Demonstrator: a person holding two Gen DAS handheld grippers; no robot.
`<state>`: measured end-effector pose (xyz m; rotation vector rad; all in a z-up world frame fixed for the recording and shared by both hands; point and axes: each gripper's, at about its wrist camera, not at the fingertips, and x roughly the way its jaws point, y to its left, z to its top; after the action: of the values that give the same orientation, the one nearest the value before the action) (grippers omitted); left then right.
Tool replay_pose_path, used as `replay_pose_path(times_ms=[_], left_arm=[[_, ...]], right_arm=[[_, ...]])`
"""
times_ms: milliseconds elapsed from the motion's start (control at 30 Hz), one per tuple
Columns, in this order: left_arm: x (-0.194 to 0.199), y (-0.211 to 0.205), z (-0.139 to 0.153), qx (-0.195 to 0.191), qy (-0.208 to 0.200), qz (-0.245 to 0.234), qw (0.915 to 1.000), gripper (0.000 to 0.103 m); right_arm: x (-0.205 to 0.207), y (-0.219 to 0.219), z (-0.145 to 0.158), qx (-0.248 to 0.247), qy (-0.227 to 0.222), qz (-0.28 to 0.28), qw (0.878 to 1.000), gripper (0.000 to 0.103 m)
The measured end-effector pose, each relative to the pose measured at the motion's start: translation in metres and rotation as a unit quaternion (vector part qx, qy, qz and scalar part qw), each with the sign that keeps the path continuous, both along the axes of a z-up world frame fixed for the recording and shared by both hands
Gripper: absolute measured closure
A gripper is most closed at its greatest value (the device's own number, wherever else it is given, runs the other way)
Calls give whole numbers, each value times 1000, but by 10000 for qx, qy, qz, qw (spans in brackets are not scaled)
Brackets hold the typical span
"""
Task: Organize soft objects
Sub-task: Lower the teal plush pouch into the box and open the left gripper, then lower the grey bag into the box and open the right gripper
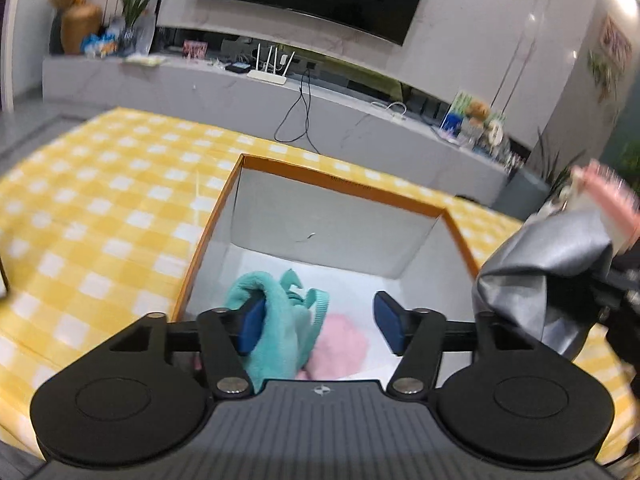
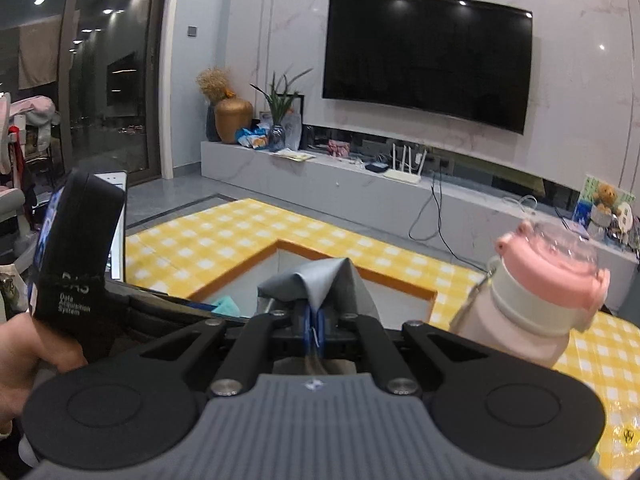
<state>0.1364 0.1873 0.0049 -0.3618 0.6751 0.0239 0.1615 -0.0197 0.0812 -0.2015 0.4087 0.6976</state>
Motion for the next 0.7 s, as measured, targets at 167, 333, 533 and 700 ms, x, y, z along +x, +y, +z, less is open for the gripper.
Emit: replay_pose_path(times_ms=[167, 333, 533, 700], left_arm=[[-10, 12, 7, -327, -391, 137, 9986, 15], [-18, 21, 19, -518, -832, 93, 9951, 11], [-27, 33, 32, -673, -1334, 65, 9888, 0], [-24, 30, 33, -164, -1369, 31, 9905, 0]], right_arm=[[3, 13, -4, -152, 50, 26, 9999, 102], [10, 32, -19, -341, 308, 12, 9989, 98], [11, 49, -32, -512, 442, 109, 9977, 98], [24, 73, -61, -1226, 806, -192, 9890, 99]])
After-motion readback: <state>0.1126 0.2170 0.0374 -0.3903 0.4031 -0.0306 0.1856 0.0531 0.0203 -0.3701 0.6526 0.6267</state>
